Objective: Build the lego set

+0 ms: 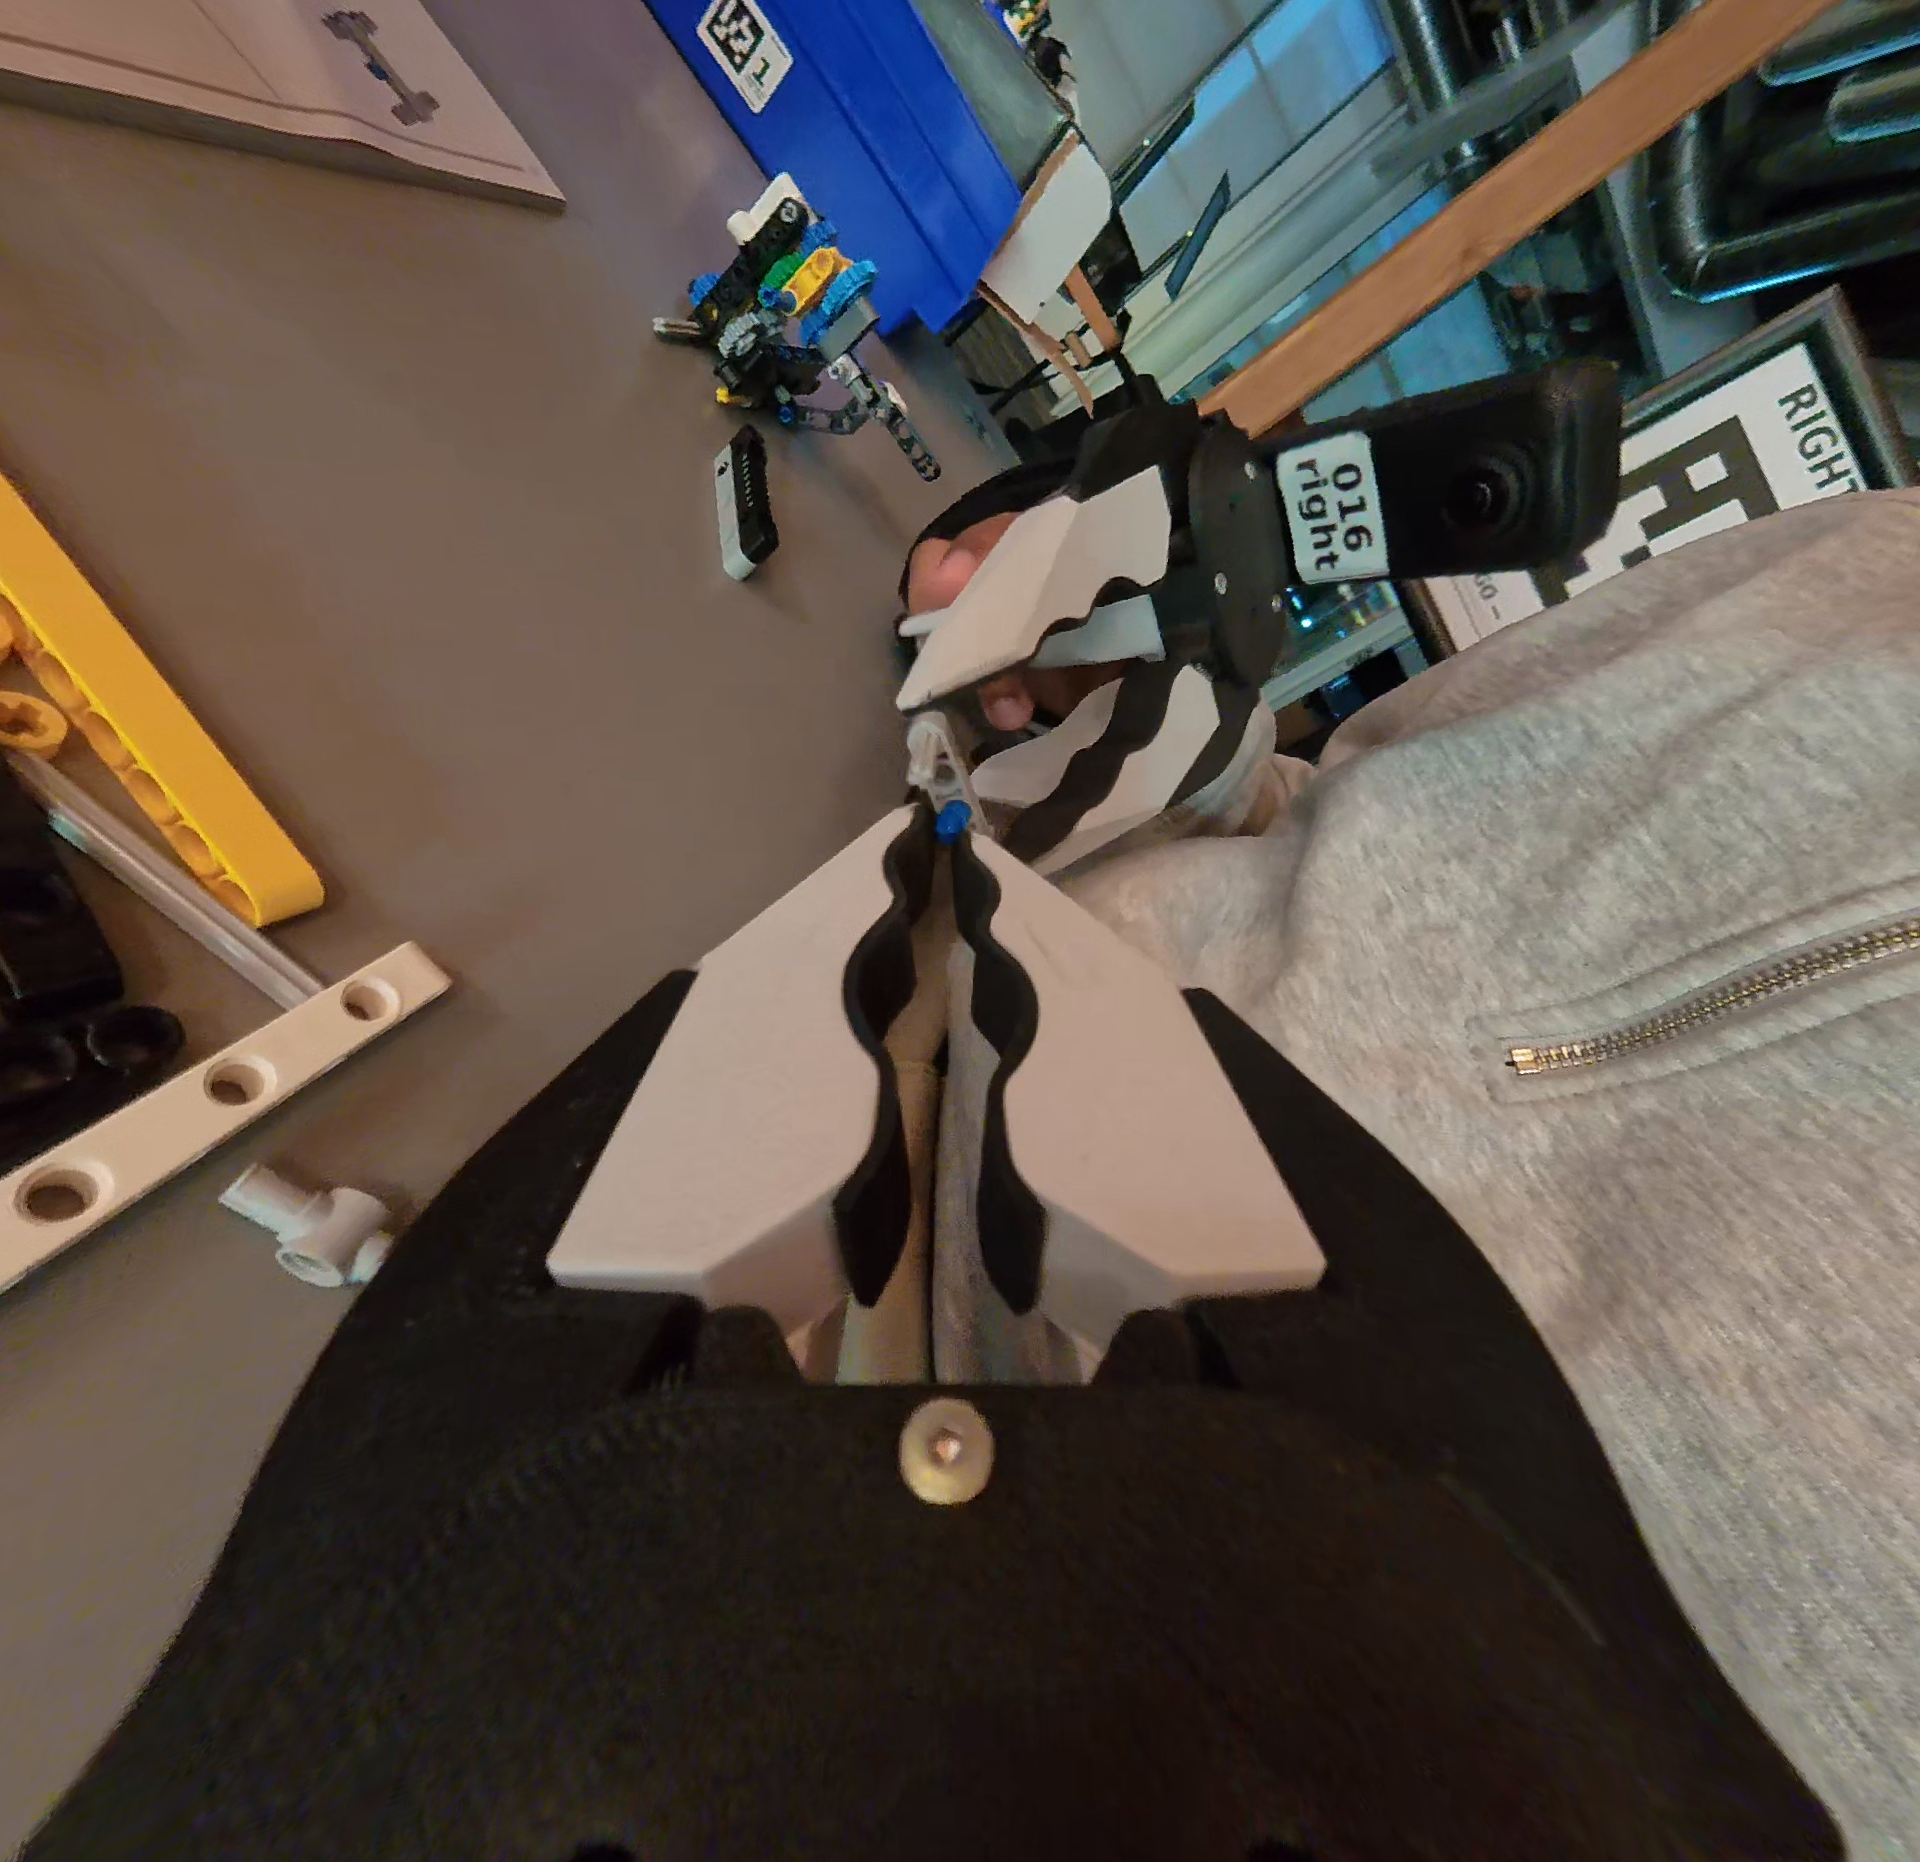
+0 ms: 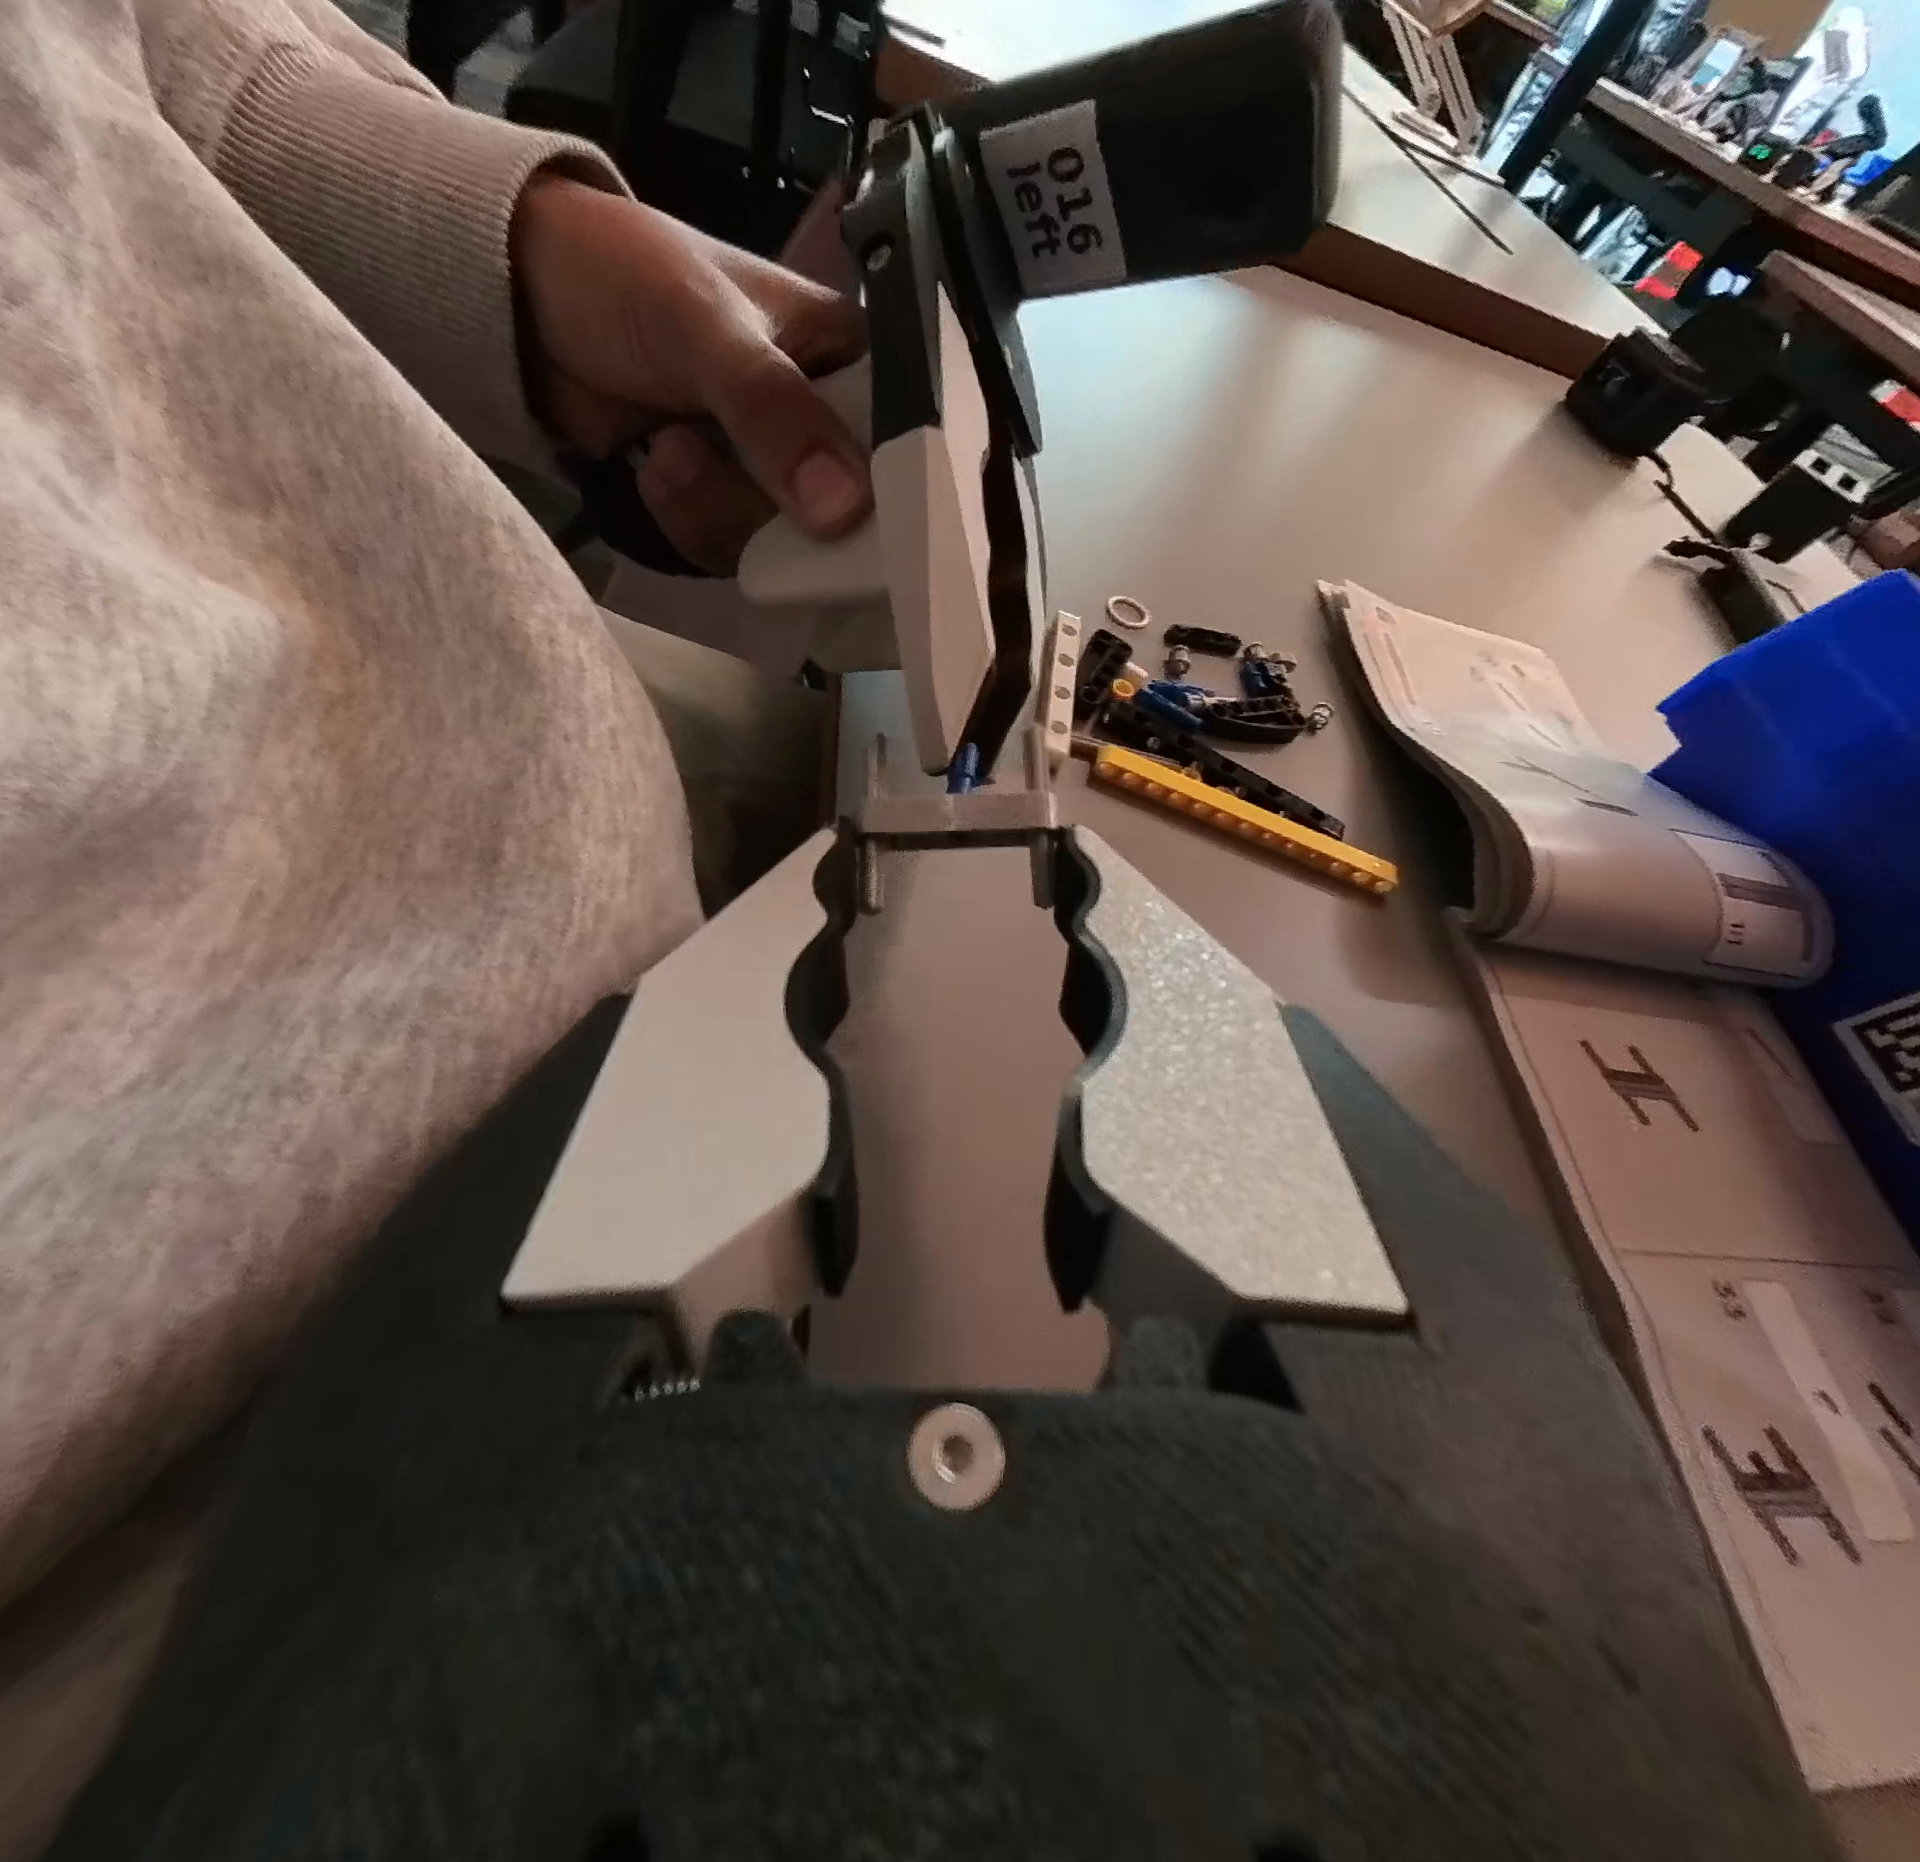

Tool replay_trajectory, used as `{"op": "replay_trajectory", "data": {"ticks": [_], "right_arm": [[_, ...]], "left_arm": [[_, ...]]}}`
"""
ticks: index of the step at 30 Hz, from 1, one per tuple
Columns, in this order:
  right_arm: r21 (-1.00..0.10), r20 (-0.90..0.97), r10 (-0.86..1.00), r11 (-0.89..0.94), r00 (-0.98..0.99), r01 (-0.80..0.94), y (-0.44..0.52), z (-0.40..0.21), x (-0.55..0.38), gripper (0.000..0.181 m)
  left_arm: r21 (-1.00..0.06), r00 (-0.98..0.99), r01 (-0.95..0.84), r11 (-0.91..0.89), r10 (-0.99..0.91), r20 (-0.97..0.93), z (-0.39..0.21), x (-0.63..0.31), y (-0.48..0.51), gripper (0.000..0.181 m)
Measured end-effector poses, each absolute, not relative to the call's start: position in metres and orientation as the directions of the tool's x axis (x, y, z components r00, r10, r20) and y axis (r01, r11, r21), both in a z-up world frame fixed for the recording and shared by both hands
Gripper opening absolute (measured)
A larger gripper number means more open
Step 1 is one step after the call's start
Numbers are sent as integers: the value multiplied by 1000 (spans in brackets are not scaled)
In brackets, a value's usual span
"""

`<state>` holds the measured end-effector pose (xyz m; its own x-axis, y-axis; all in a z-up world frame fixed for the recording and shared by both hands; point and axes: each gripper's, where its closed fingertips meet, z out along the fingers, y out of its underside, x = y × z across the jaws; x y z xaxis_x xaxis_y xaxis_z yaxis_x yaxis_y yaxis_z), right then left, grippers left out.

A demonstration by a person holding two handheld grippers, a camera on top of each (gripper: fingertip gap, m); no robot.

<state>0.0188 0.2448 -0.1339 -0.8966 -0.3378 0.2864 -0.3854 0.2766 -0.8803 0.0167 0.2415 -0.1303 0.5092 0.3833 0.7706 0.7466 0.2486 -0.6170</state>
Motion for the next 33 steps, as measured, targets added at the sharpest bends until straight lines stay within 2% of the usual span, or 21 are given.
{"op": "replay_trajectory", "data": {"ticks": [11,21,33], "right_arm": [[-909,212,-312,284,-926,-303,246,-129,15,37],[-869,240,-328,347,-914,-352,246,-142,16,37],[-862,210,-338,378,-917,-336,248,-146,15,37]], "left_arm": [[-652,526,720,237,426,736,-128,15,244,0],[-689,533,708,152,525,664,-139,14,242,0],[-697,531,705,130,556,640,-144,14,244,0]]}}
